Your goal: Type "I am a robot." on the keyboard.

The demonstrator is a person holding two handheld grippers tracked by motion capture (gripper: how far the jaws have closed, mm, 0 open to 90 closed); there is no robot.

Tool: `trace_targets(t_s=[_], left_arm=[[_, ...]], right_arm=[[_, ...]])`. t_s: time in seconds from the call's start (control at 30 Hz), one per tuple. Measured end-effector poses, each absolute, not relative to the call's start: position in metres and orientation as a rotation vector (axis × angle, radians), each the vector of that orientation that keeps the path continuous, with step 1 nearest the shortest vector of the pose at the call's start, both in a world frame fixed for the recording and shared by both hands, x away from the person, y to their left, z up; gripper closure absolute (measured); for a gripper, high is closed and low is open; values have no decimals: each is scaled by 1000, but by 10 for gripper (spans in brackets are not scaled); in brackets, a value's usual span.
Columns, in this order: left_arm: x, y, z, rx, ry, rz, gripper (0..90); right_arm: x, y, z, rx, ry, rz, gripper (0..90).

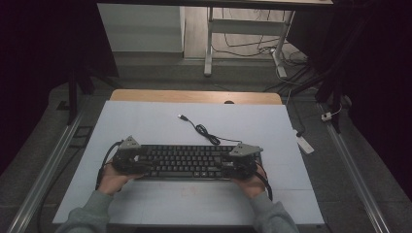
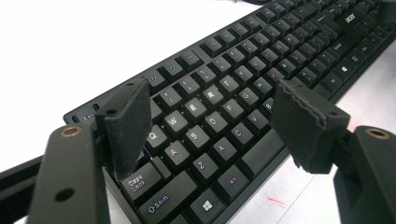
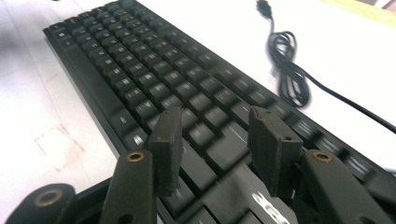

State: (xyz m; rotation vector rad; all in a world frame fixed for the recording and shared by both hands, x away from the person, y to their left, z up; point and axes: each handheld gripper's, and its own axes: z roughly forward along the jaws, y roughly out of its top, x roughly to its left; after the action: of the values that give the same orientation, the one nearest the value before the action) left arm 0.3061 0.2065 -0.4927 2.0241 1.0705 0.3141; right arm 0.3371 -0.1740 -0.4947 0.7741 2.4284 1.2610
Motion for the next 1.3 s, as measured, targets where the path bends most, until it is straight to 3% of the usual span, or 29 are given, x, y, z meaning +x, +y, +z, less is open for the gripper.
trace_targets(t_s=[0.47,0.97,1.17,1.3], left_arm=[[306,207,-493,2025,1071,317,292],[304,204,-489,1994,1054,284,317],[302,200,-488,1986,1035,279,363],[301,199,-487,1980,1027,284,443]], right_arm=[[330,-216,-499,852,2382,1224,536],[330,-218,-500,838,2385,1209,534],[330,-218,-499,837,2387,1212,534],[331,-218,-499,833,2389,1207,531]])
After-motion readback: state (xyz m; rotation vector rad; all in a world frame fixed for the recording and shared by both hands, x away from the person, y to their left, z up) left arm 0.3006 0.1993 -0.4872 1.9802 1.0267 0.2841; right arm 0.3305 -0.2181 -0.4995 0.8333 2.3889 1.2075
